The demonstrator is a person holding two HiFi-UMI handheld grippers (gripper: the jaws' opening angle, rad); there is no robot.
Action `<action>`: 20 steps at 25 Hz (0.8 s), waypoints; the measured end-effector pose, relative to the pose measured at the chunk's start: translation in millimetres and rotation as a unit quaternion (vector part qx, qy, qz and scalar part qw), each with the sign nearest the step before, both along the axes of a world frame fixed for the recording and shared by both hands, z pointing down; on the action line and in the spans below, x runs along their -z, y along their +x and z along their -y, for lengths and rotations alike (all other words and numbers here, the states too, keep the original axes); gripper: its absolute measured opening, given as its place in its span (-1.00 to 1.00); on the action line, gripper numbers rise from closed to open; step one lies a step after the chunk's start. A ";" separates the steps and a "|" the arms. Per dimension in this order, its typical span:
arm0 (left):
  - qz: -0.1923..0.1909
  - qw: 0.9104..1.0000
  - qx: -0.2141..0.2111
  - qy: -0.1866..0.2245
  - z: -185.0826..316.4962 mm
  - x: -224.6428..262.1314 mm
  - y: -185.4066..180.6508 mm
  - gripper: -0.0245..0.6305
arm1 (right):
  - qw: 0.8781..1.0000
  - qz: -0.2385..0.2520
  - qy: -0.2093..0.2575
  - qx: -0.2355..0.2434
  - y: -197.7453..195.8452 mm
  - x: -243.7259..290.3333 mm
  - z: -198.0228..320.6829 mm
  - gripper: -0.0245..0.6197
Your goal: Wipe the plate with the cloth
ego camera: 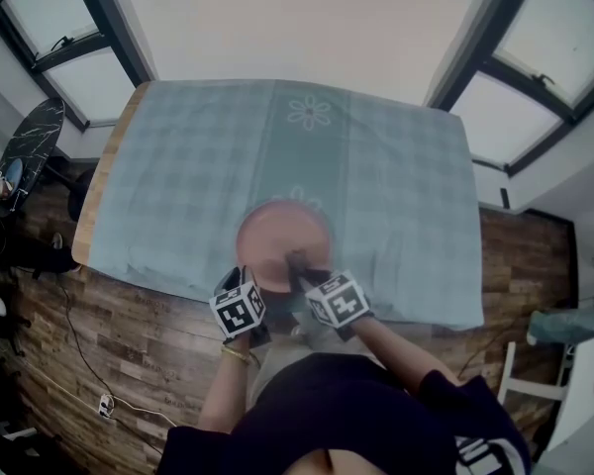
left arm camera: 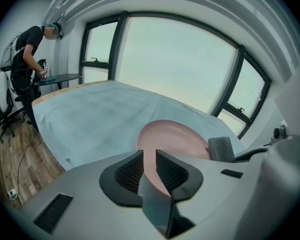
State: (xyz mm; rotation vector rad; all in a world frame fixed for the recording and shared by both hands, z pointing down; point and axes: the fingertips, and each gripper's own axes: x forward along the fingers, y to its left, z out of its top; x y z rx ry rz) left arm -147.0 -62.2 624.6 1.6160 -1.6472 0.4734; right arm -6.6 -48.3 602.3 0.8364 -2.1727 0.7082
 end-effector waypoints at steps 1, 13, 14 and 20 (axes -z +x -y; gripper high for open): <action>-0.001 1.000 -0.003 0.006 -3.5 3.2 3.9 -0.66 | 1.000 0.004 0.002 -0.002 0.0 2.7 -2.6 -0.82; -0.020 0.999 -0.023 0.028 -42.9 34.9 44.0 -0.85 | 0.999 0.035 0.001 -0.002 14.2 18.1 -35.3 -0.82; -0.020 0.999 -0.026 0.031 -44.7 37.2 48.3 -0.86 | 0.999 0.037 0.002 0.000 16.6 20.1 -36.7 -0.82; -0.022 0.999 -0.017 0.034 -66.1 48.5 72.7 -0.88 | 0.999 0.046 0.020 0.016 37.0 36.5 -46.4 -0.82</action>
